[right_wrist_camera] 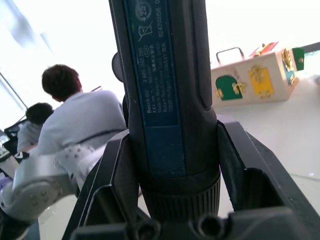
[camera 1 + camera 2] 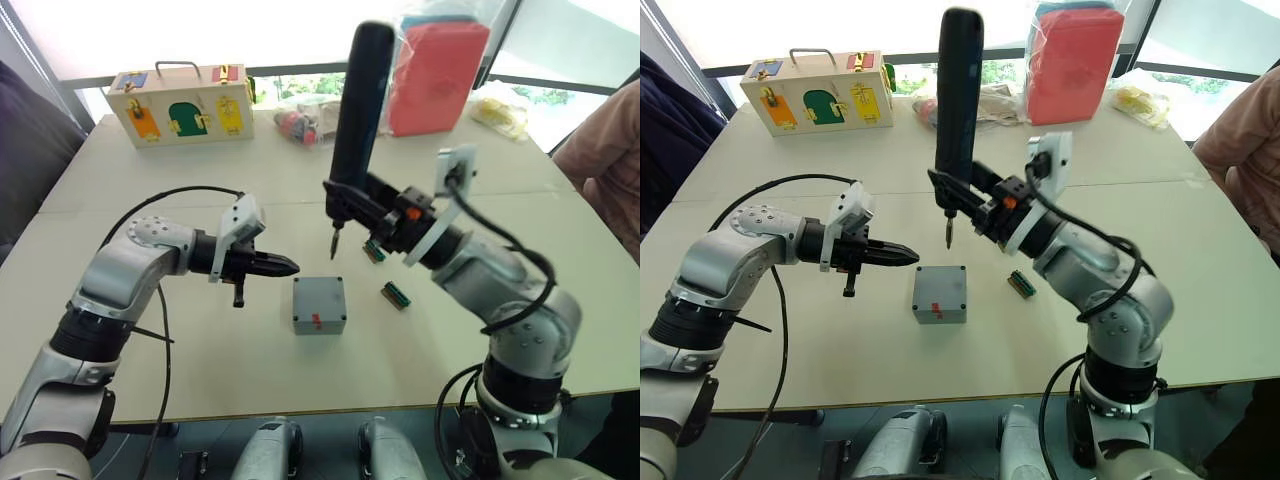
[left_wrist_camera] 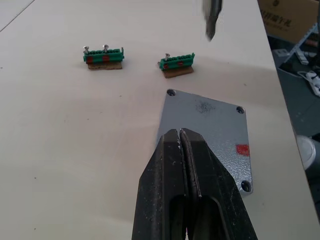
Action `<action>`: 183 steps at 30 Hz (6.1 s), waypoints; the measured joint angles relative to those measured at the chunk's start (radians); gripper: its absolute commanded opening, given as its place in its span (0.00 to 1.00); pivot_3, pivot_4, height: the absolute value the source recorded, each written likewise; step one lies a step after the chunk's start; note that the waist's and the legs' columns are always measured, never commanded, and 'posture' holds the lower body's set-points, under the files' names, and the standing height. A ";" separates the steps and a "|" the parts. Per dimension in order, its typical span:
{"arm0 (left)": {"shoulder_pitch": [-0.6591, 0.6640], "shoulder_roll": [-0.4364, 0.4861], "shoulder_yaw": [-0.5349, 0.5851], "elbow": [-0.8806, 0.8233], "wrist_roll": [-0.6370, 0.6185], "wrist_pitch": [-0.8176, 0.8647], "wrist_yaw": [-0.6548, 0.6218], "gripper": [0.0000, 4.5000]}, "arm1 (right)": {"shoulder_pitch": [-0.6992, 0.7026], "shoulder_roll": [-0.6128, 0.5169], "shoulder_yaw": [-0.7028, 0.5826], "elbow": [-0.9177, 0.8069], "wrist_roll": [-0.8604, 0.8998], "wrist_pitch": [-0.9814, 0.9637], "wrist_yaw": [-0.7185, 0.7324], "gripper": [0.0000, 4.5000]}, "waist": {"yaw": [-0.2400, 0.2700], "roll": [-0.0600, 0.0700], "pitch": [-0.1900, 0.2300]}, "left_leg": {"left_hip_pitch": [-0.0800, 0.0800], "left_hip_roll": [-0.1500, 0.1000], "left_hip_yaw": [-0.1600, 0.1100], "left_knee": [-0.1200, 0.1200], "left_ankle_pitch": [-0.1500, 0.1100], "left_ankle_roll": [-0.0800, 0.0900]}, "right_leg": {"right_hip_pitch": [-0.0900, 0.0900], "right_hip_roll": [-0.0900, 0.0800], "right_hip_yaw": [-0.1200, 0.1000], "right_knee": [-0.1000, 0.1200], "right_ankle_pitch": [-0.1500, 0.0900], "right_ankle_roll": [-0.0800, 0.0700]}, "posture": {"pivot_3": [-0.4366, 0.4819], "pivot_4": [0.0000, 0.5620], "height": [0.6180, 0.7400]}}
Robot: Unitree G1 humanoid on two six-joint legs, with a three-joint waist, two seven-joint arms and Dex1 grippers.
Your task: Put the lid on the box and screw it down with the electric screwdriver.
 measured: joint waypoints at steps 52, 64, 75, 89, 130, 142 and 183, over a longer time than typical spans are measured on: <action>0.003 -0.062 -0.150 0.001 0.165 -0.131 -0.037 0.00 | 0.214 -0.040 0.131 0.066 -0.205 -0.321 0.073 0.39 | 0.002 0.000 0.000 | 0.001 0.000 0.000 0.001 0.002 -0.003 | 0.000 0.000 0.000 0.002 0.000 0.000 | 0.48 0.27 1.00; 0.000 -0.066 -0.149 0.011 0.169 -0.127 -0.043 0.00 | 0.233 -0.003 0.162 0.115 -0.262 -0.430 0.085 0.39 | 0.002 -0.001 -0.001 | 0.003 0.000 0.000 0.001 0.002 -0.003 | 0.002 0.001 0.001 0.002 0.000 0.000 | 0.48 0.27 1.00; -0.001 -0.072 -0.149 0.008 0.169 -0.117 -0.042 0.00 | 0.226 -0.016 0.172 0.144 -0.286 -0.453 0.103 0.39 | 0.002 -0.001 -0.001 | 0.003 0.000 0.000 0.001 0.002 -0.003 | 0.002 0.001 0.001 0.002 0.000 0.000 | 0.48 0.27 1.00; 0.001 -0.070 -0.156 0.004 0.188 -0.105 -0.042 0.00 | 0.271 -0.039 0.214 0.141 -0.349 -0.494 0.137 0.39 | 0.003 -0.004 -0.004 | 0.020 0.000 -0.001 0.000 -0.001 0.002 | 0.020 0.001 0.000 -0.004 -0.003 0.000 | 0.48 0.27 1.00; 0.025 -0.077 -0.137 0.004 0.176 -0.102 -0.018 0.00 | 0.152 -0.114 0.116 0.064 -0.219 -0.306 0.080 0.39 | 0.005 -0.005 -0.009 | 0.018 0.000 -0.001 -0.001 -0.002 0.002 | 0.018 0.000 0.000 -0.006 -0.003 -0.001 | 0.48 0.27 1.00; -0.073 -0.206 0.201 0.050 -0.016 0.181 0.266 0.00 | -0.223 -0.229 -0.193 0.187 0.174 0.203 -0.253 0.39 | 0.003 -0.005 -0.007 | 0.016 0.000 -0.001 -0.002 -0.002 0.002 | 0.016 -0.002 -0.001 -0.007 -0.003 0.000 | 0.48 0.27 1.00; 0.148 -0.186 0.194 -0.135 -0.085 0.115 0.375 0.00 | -0.079 -0.833 -0.051 0.505 0.016 0.402 0.258 0.99 | 0.004 -0.001 -0.001 | 0.013 0.001 0.001 -0.001 -0.004 0.007 | 0.018 -0.004 -0.003 -0.014 0.000 0.001 | 0.48 0.27 1.00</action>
